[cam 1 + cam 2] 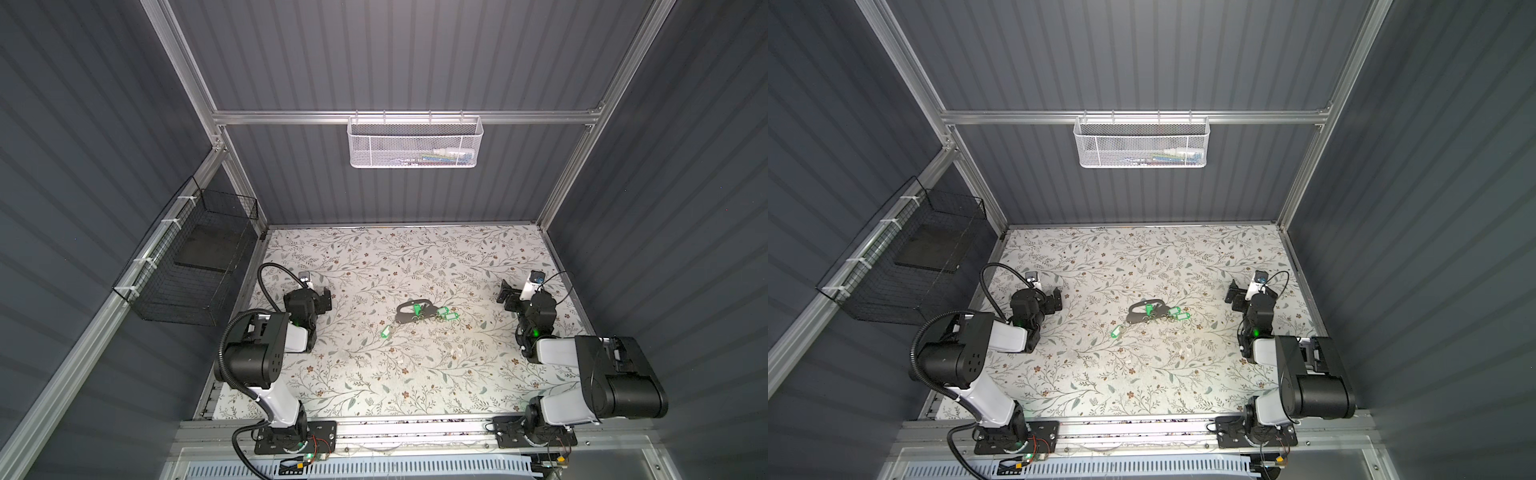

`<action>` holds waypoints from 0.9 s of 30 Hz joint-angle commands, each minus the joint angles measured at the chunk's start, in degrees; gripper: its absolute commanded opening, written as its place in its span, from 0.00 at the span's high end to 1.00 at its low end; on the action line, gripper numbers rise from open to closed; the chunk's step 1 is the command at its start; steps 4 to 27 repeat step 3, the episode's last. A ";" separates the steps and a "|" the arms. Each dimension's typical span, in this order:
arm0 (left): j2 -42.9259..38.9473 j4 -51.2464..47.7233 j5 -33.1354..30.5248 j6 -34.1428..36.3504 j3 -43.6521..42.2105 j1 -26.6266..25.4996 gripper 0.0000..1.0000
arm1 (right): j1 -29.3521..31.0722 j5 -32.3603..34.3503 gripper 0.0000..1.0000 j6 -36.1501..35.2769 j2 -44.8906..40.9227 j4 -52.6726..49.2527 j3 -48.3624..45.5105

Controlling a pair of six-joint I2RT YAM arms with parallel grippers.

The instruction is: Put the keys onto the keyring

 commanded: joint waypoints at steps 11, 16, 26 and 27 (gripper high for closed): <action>0.54 0.11 -0.22 -0.80 0.46 -0.10 0.00 | -0.09 0.64 0.01 0.34 -0.18 0.04 0.21; 0.54 0.11 -0.22 -0.80 0.46 -0.10 0.00 | -0.09 0.64 0.01 0.34 -0.18 0.04 0.21; 0.54 0.11 -0.22 -0.80 0.46 -0.10 0.00 | -0.09 0.64 0.01 0.34 -0.18 0.04 0.21; 0.54 0.11 -0.22 -0.80 0.46 -0.10 0.00 | -0.09 0.64 0.01 0.34 -0.18 0.04 0.21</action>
